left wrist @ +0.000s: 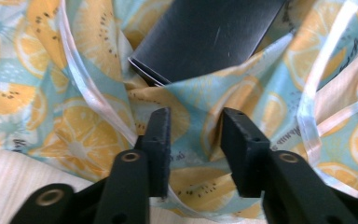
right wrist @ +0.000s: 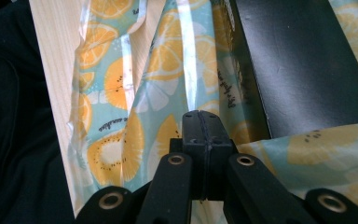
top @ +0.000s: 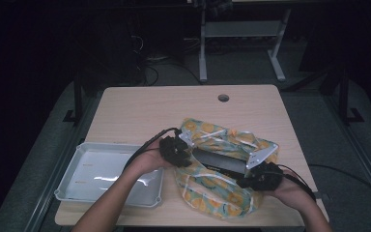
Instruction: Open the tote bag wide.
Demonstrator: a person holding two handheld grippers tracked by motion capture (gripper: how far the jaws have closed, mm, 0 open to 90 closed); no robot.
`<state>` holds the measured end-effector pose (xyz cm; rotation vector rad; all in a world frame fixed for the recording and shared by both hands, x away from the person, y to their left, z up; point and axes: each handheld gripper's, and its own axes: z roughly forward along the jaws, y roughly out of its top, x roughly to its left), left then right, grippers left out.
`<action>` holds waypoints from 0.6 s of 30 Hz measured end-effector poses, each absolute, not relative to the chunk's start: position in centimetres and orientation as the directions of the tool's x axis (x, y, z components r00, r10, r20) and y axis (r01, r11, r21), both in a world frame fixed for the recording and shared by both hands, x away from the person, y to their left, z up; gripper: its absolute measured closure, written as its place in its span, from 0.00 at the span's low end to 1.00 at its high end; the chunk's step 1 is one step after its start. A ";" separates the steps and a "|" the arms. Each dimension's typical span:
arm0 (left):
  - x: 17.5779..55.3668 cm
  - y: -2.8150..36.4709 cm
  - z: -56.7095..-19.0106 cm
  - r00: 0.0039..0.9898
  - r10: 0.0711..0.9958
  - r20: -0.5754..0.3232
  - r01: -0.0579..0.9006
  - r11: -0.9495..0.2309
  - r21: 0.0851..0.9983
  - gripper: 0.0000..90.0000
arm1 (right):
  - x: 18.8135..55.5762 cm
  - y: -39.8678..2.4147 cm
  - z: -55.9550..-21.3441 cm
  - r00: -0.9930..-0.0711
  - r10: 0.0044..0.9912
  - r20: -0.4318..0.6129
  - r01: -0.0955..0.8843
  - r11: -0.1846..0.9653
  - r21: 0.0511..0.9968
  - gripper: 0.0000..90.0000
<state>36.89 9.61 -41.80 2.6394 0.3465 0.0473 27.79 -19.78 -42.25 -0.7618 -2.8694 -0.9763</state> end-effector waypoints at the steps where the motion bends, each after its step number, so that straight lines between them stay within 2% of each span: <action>1: 36.9 9.5 -41.9 0.967 0.251 -0.031 0.237 -0.859 0.453 0.79 | 27.8 -19.8 -42.3 -0.881 0.442 0.171 0.454 0.686 0.568 0.99; 4: 36.8 9.3 -42.5 0.969 0.246 -0.036 0.238 -0.875 0.422 0.94 | 27.9 -19.8 -42.5 -0.884 0.439 0.159 0.447 0.695 0.564 0.99; 6: 36.7 9.0 -43.0 0.970 0.241 -0.036 0.235 -0.886 0.400 0.99 | 27.9 -19.8 -42.6 -0.883 0.440 0.161 0.448 0.694 0.563 0.99; 13: 36.5 8.5 -44.0 0.970 0.241 -0.026 0.234 -0.899 0.371 1.00 | 27.9 -19.9 -43.2 -0.883 0.443 0.154 0.450 0.707 0.546 0.99; 18: 36.6 8.5 -44.1 0.970 0.242 -0.026 0.234 -0.899 0.370 1.00 | 27.5 -20.6 -42.1 -0.873 0.463 0.154 0.462 0.683 0.566 0.88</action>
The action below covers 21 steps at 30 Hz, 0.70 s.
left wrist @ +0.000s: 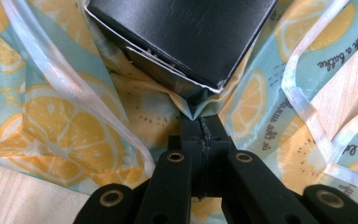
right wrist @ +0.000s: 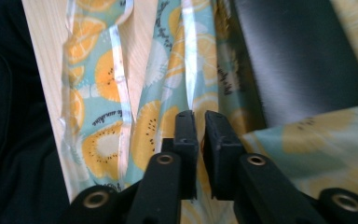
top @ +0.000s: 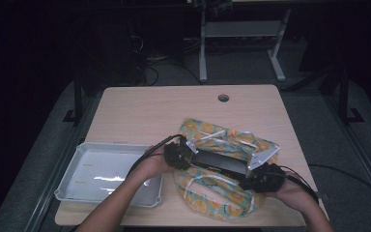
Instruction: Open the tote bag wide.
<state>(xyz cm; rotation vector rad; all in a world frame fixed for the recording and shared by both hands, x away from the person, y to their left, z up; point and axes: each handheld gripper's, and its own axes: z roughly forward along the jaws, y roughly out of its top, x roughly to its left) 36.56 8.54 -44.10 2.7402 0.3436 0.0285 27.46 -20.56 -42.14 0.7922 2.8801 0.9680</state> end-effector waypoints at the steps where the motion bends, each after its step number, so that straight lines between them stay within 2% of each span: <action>1: 36.5 8.5 -44.1 0.970 0.242 -0.025 0.234 -0.898 0.371 1.00 | 27.3 -20.8 -41.7 -0.868 0.473 0.152 0.466 0.672 0.575 0.87; 5: 36.5 8.5 -44.1 0.970 0.242 -0.022 0.232 -0.899 0.371 1.00 | 27.2 -22.0 -40.0 -0.844 0.522 0.124 0.476 0.622 0.622 0.79; 8: 36.5 8.6 -44.1 0.969 0.245 -0.023 0.235 -0.897 0.375 1.00 | 27.6 -23.0 -39.1 -0.788 0.607 0.104 0.520 0.565 0.640 0.71; 12: 36.5 8.7 -44.2 0.968 0.250 -0.030 0.242 -0.892 0.383 1.00 | 28.4 -23.6 -39.2 -0.734 0.673 0.093 0.571 0.536 0.622 0.64; 17: 36.5 8.7 -44.2 0.967 0.254 -0.033 0.247 -0.889 0.386 1.00 | 29.1 -23.4 -39.6 -0.704 0.704 0.098 0.604 0.520 0.604 0.58; 18: 36.5 8.7 -44.2 0.967 0.253 -0.033 0.246 -0.889 0.386 1.00 | 29.2 -23.3 -39.7 -0.699 0.707 0.106 0.610 0.513 0.603 0.58; 21: 36.6 8.7 -44.2 0.967 0.251 -0.032 0.244 -0.891 0.382 1.00 | 29.7 -23.1 -39.9 -0.688 0.717 0.112 0.629 0.513 0.584 0.71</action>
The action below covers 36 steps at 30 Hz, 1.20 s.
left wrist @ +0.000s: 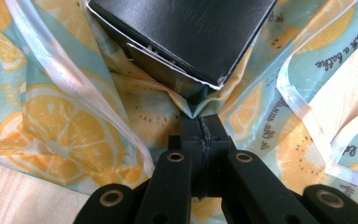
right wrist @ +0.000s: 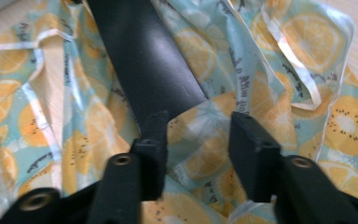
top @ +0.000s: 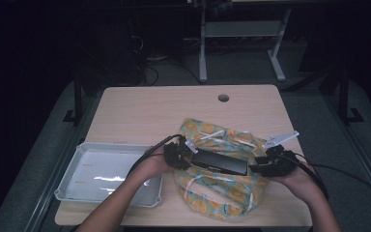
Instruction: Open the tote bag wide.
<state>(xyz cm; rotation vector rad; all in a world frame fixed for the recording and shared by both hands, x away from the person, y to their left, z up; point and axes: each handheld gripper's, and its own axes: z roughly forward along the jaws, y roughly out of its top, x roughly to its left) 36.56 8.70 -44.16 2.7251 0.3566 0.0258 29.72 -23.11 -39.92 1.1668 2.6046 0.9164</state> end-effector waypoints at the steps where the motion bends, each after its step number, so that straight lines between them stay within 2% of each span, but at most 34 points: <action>1: 36.5 8.7 -44.2 0.968 0.251 -0.030 0.243 -0.892 0.382 1.00 | 29.9 -23.1 -40.0 -0.687 0.717 0.114 0.633 0.514 0.579 0.78; 4: 36.5 8.7 -44.2 0.967 0.251 -0.030 0.243 -0.892 0.381 1.00 | 30.0 -23.0 -40.2 -0.687 0.720 0.099 0.633 0.525 0.568 0.93; 7: 36.6 8.7 -44.2 0.968 0.251 -0.032 0.243 -0.892 0.382 1.00 | 30.1 -22.9 -40.2 -0.689 0.719 0.086 0.628 0.534 0.567 0.99; 18: 36.6 8.7 -44.2 0.967 0.252 -0.033 0.245 -0.890 0.383 1.00 | 29.7 -23.8 -40.2 -0.675 0.737 0.029 0.623 0.549 0.557 1.00; 24: 36.6 8.8 -44.2 0.967 0.251 -0.035 0.245 -0.891 0.382 1.00 | 29.4 -24.9 -41.0 -0.649 0.760 0.047 0.655 0.526 0.543 1.00; 25: 36.6 8.8 -44.2 0.967 0.253 -0.037 0.247 -0.891 0.382 1.00 | 29.3 -25.0 -40.7 -0.638 0.767 0.063 0.658 0.501 0.562 0.95; 26: 36.6 8.8 -44.2 0.967 0.253 -0.038 0.248 -0.890 0.382 1.00 | 29.3 -25.0 -40.3 -0.636 0.768 0.075 0.655 0.487 0.578 0.86; 30: 36.6 8.8 -44.2 0.965 0.258 -0.040 0.253 -0.887 0.386 1.00 | 29.4 -24.4 -39.1 -0.652 0.754 0.082 0.620 0.468 0.630 0.67; 33: 36.6 8.8 -44.2 0.966 0.256 -0.039 0.251 -0.889 0.383 1.00 | 30.0 -23.8 -39.1 -0.640 0.762 0.104 0.636 0.448 0.629 0.57; 34: 36.6 8.8 -44.2 0.966 0.255 -0.039 0.251 -0.889 0.383 1.00 | 30.3 -23.6 -39.3 -0.635 0.765 0.106 0.644 0.448 0.620 0.56; 36: 36.6 8.8 -44.2 0.966 0.256 -0.038 0.251 -0.889 0.383 1.00 | 30.6 -23.1 -39.8 -0.628 0.771 0.104 0.660 0.457 0.596 0.67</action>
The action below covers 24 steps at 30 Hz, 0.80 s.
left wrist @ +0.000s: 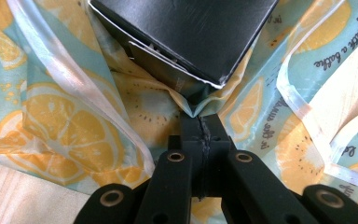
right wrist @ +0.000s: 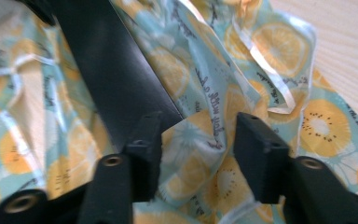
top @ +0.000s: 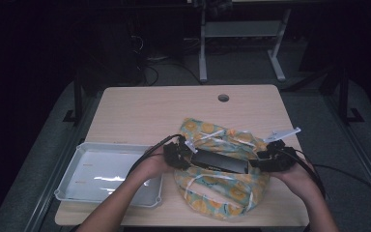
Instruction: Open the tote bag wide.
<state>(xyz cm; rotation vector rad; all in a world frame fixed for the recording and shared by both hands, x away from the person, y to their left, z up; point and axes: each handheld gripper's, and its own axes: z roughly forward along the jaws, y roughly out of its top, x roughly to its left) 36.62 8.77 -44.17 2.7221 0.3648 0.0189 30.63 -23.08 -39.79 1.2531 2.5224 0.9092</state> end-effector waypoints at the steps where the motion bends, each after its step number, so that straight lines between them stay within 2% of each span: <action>1: 36.6 8.8 -44.2 0.966 0.256 -0.039 0.251 -0.889 0.383 1.00 | 30.7 -23.0 -39.9 -0.632 0.769 0.101 0.661 0.466 0.588 0.78; 2: 36.6 8.8 -44.2 0.965 0.257 -0.041 0.253 -0.888 0.384 1.00 | 30.8 -22.9 -40.1 -0.636 0.767 0.083 0.656 0.481 0.581 0.89; 4: 36.6 8.8 -44.2 0.965 0.259 -0.043 0.255 -0.886 0.387 1.00 | 30.8 -23.0 -40.2 -0.638 0.767 0.068 0.655 0.495 0.571 0.98; 8: 36.6 8.8 -44.2 0.966 0.255 -0.039 0.250 -0.889 0.383 1.00 | 30.5 -23.6 -40.5 -0.631 0.775 0.037 0.660 0.512 0.550 0.99; 15: 36.6 8.8 -44.2 0.966 0.257 -0.038 0.251 -0.889 0.384 1.00 | 30.6 -24.2 -42.7 -0.621 0.782 0.054 0.700 0.523 0.487 0.99; 24: 36.7 8.9 -44.2 0.964 0.262 -0.036 0.255 -0.886 0.387 1.00 | 30.6 -23.8 -44.5 -0.649 0.760 0.034 0.702 0.582 0.411 1.00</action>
